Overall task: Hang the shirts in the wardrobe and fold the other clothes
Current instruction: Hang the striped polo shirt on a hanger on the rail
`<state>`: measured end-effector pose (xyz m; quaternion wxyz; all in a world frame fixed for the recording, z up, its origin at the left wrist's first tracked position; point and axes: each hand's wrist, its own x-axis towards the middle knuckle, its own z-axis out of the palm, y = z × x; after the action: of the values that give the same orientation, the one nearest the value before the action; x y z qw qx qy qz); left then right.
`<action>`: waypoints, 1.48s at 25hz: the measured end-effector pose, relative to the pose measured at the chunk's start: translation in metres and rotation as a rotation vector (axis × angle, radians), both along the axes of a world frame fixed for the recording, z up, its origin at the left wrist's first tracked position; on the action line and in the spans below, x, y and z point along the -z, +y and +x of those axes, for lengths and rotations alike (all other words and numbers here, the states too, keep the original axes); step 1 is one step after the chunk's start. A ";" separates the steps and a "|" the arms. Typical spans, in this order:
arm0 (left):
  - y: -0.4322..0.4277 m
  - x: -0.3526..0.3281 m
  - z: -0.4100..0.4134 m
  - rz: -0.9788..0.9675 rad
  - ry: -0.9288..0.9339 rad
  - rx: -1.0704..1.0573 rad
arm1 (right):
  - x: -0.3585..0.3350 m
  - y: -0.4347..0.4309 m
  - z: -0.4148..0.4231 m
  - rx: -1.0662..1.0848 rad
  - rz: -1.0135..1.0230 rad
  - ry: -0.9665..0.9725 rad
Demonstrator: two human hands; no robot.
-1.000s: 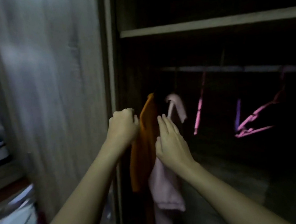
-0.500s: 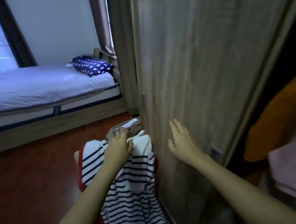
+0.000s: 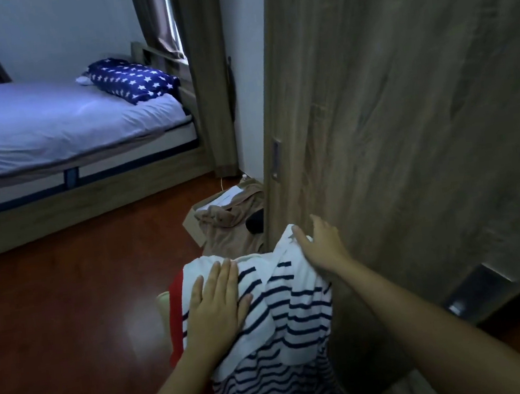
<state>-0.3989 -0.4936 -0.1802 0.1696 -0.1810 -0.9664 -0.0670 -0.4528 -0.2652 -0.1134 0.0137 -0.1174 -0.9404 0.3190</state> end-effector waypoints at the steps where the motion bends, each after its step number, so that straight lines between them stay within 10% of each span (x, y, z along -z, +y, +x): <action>1: -0.001 0.006 -0.002 0.000 0.041 0.002 | 0.001 -0.003 -0.013 0.033 -0.024 -0.012; 9: -0.006 0.022 -0.011 0.067 0.133 0.052 | 0.007 -0.020 -0.072 0.091 0.228 -0.279; 15: 0.013 -0.058 -0.037 0.223 -0.231 -0.083 | -0.031 -0.020 -0.023 0.040 -0.463 0.357; 23: 0.047 -0.085 -0.122 0.577 -0.544 0.352 | -0.072 -0.001 0.058 0.016 -0.870 0.506; 31: 0.069 -0.174 -0.095 0.569 -0.141 0.530 | -0.085 -0.022 0.070 -0.023 0.305 0.673; 37: 0.070 -0.206 -0.070 0.399 -0.175 0.648 | -0.128 -0.008 0.080 -0.129 0.420 0.573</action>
<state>-0.4690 -0.4240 0.0254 0.0882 -0.4341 -0.8379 -0.3190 -0.3724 -0.2735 0.0141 0.2806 0.0419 -0.9488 0.1392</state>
